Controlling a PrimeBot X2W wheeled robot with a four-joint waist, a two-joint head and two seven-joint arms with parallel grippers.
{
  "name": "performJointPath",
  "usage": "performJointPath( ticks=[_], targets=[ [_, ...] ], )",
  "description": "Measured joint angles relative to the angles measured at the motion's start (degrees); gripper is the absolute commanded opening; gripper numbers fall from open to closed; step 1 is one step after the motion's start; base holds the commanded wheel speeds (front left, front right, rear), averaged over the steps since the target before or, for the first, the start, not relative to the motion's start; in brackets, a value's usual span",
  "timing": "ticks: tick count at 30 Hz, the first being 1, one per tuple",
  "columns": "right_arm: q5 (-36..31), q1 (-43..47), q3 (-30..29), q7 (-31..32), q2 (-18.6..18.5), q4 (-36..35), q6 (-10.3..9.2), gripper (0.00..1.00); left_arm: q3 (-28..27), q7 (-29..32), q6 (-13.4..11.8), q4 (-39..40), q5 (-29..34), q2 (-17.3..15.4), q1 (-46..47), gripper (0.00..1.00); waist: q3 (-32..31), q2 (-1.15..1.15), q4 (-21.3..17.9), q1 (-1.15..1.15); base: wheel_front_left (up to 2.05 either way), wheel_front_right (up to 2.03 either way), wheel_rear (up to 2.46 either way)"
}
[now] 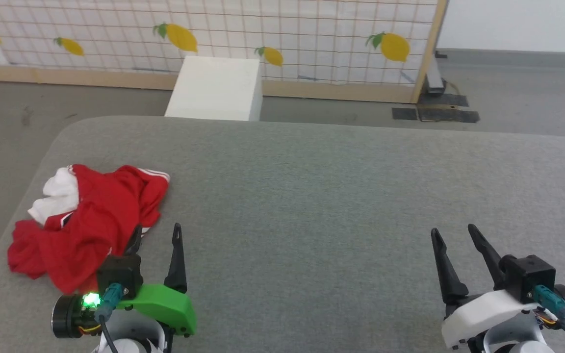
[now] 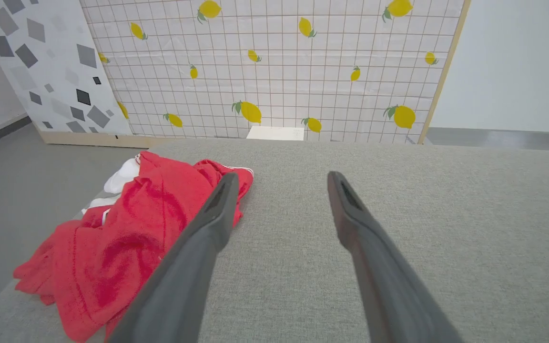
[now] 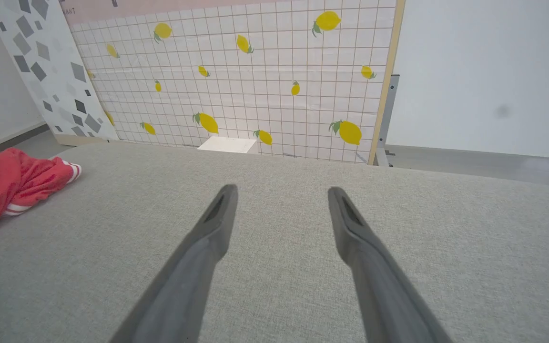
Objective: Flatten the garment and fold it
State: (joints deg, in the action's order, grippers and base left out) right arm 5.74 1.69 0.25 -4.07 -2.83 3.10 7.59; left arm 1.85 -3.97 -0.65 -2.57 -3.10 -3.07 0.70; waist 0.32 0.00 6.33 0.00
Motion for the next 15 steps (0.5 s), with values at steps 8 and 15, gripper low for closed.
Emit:
performJointPath(
  ticks=[8, 15],
  targets=[
    [1.0, 0.4, 0.9, -1.0, 0.0, 0.8, 0.00, 1.00, 0.1, -1.0, -0.4, -0.4, -0.8, 0.0, 0.0, 1.00, 0.0, 0.00, 3.5, 0.00, 0.00, 0.00, 0.00],
    [2.4, 0.7, 2.0, -1.9, 0.0, 2.0, 0.00, 1.00, 0.5, -2.1, -0.5, -0.8, -1.6, 0.0, -0.3, 1.00, -0.4, 0.00, 7.5, 0.00, 0.00, 0.00, 0.00]
  ],
)
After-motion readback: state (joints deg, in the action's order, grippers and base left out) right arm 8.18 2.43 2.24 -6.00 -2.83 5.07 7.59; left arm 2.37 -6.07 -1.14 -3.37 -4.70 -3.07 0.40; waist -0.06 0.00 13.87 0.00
